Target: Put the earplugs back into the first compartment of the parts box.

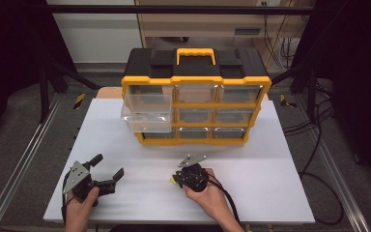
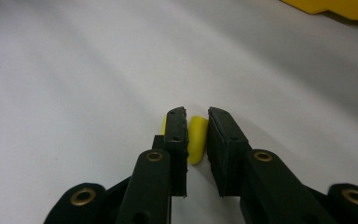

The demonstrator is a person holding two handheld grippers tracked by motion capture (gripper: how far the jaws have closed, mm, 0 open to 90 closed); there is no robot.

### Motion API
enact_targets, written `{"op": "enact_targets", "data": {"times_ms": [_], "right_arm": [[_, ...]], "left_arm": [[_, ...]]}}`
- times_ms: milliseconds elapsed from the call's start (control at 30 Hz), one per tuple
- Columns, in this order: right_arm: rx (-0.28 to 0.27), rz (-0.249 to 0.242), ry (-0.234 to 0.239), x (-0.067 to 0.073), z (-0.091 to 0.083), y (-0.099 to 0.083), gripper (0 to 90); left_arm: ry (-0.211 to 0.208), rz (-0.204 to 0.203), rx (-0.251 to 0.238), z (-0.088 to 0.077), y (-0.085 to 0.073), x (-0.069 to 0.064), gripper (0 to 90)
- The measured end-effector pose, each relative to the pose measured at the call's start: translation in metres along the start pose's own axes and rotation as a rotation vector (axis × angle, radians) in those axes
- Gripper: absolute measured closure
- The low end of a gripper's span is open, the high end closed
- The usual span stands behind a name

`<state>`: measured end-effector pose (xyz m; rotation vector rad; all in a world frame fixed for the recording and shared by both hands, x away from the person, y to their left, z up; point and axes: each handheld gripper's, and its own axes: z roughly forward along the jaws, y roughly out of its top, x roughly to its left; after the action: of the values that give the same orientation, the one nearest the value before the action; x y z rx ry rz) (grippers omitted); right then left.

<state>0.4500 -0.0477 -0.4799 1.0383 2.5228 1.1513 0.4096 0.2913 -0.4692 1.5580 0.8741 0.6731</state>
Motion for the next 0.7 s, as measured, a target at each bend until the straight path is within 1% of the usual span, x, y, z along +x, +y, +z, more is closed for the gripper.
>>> {"op": "enact_targets", "data": {"times_ms": [33, 100, 200, 333, 500, 600, 667, 700], "right_arm": [[0.0, 0.0, 0.0, 0.0, 0.0, 0.0, 78.9], [-0.004, 0.011, 0.011, -0.003, 0.0, -0.001, 82.1], [-0.014, -0.001, 0.007, -0.003, -0.003, -0.001, 83.1], [-0.077, -0.001, 0.004, -0.007, -0.017, 0.001, 83.3], [-0.163, -0.031, 0.008, -0.01, -0.039, 0.007, 83.2], [-0.208, -0.041, -0.003, -0.011, -0.053, 0.012, 83.2], [-0.23, -0.041, -0.011, -0.012, -0.062, 0.016, 83.2], [-0.23, -0.041, -0.011, -0.012, -0.062, 0.016, 83.2]], "left_arm": [[0.0, 0.0, 0.0, 0.0, 0.0, 0.0, 1.8], [0.002, 0.003, 0.003, 0.001, 0.0, -0.001, 1.8], [0.005, 0.006, 0.002, 0.0, 0.0, 0.0, 1.8], [0.01, -0.002, 0.0, 0.0, 0.0, 0.001, 1.8], [0.01, -0.004, 0.0, -0.001, -0.001, 0.002, 1.9], [0.011, -0.003, 0.001, -0.002, -0.001, 0.002, 1.9], [0.013, -0.003, -0.001, -0.003, -0.002, 0.003, 1.8], [0.013, -0.003, -0.001, -0.003, -0.002, 0.003, 1.9]]}}
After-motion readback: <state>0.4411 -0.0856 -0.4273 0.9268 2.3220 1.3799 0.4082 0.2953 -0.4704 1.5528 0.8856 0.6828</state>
